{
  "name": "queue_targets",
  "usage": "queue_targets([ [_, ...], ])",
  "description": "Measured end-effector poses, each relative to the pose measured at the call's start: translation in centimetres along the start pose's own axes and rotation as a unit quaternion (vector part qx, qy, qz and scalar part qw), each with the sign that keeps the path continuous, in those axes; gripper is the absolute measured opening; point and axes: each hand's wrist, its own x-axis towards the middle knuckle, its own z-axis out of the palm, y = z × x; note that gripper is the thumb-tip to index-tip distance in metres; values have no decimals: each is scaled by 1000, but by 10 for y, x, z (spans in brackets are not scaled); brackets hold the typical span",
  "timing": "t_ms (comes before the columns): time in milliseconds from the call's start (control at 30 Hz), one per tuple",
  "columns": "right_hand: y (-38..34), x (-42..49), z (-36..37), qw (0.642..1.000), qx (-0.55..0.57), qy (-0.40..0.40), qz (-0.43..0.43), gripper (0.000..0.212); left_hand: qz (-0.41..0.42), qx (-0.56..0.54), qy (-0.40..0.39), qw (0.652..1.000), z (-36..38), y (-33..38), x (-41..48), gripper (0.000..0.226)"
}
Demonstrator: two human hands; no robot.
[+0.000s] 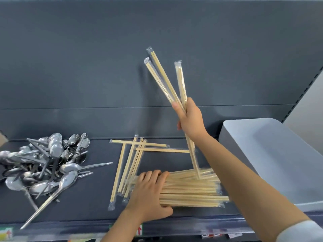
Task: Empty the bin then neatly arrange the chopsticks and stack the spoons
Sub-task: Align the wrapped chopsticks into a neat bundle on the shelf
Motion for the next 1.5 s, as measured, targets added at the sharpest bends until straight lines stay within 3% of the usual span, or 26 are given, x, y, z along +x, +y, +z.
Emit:
queue_targets([
  [167,-9,2,-3,998,51,41,5,48,-2,-7,-1,1000,-1,0,0,88],
  [300,-20,5,-4,985,166,43,0,27,-4,-9,-1,1000,0,0,0,89],
  [400,-27,7,-1,976,214,22,4,26,-6,-12,-2,1000,-1,1,0,89],
  [633,-38,15,5,971,231,27,-60,15,-10,-11,-33,999,-8,3,3,87],
  [867,-7,7,17,973,231,-18,-13,21,-11,0,-59,998,-9,1,7,87],
  [1067,21,-10,30,982,190,-19,4,29,-16,-6,-59,998,-11,2,6,89],
  [1333,23,-14,36,975,222,-4,14,43,-19,-22,-42,999,-10,4,3,89],
  [1500,30,-24,41,971,238,-18,14,27,-20,-22,-45,999,-10,3,4,90],
])
